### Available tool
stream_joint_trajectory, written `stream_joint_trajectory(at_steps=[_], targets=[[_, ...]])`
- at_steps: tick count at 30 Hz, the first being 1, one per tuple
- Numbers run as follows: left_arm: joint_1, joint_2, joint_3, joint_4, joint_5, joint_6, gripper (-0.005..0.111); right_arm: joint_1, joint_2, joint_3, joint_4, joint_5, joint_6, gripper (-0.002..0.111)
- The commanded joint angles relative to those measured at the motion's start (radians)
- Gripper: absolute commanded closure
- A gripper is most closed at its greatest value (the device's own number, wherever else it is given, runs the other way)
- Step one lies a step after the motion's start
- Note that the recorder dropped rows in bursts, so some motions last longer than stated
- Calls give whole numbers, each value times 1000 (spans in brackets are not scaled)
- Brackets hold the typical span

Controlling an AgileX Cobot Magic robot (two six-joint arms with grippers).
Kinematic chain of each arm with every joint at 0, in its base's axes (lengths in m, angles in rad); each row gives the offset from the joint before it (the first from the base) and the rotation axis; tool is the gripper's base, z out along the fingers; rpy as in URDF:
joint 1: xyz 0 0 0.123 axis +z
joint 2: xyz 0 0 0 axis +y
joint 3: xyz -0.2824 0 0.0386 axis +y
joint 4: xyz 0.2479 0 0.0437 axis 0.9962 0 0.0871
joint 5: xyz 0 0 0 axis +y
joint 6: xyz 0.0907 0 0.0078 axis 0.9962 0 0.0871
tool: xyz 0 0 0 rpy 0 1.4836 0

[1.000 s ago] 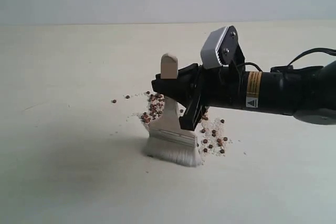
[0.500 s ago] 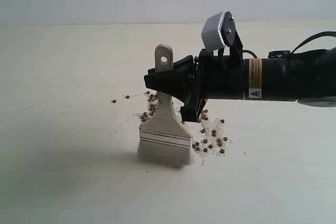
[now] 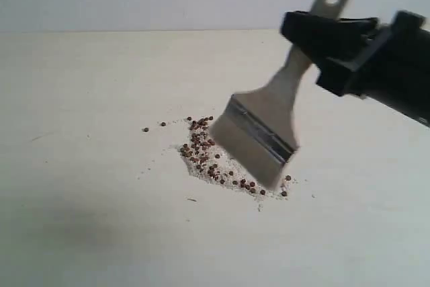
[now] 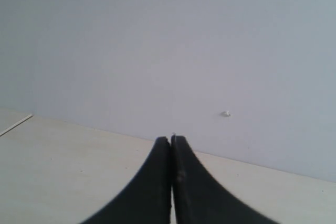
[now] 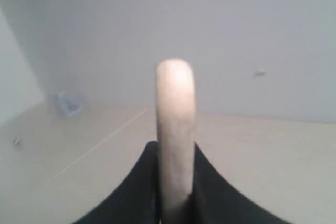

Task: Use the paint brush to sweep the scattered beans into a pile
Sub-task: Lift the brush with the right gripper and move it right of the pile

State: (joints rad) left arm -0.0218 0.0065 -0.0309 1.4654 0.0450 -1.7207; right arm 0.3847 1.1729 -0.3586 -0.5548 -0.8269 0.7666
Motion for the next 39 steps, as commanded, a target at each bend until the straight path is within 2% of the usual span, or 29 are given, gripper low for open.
stream_joint_trajectory(at_steps=[1,6,11,13,17,19,25,31,36,39], targets=[[2,-7,3,-3,2,-5,107,-1,-164,227,521,-14,-299,108],[2,-7,3,-3,2,-5,107,-1,-201,301,798,5,-590,108],[2,-7,3,-3,2,-5,107,-1,-199,297,986,-10,-767,108],[2,-7,3,-3,2,-5,107,-1,-201,269,1043,25,-871,108],[2,-7,3,-3,2,-5,107,-1,-187,144,1221,210,-1130,108],[2,-7,3,-3,2,-5,107,-1,-168,118,1307,218,-1200,108],[2,-7,3,-3,2,-5,107,-1,-67,124,1309,91,-1147,108],[2,-7,3,-3,2,-5,107,-1,13,124,1226,-52,-977,108],[2,-7,3,-3,2,-5,107,1,98,124,1147,-56,-864,108],[2,-7,3,-3,2,-5,107,71,189,116,1102,-100,-841,108]])
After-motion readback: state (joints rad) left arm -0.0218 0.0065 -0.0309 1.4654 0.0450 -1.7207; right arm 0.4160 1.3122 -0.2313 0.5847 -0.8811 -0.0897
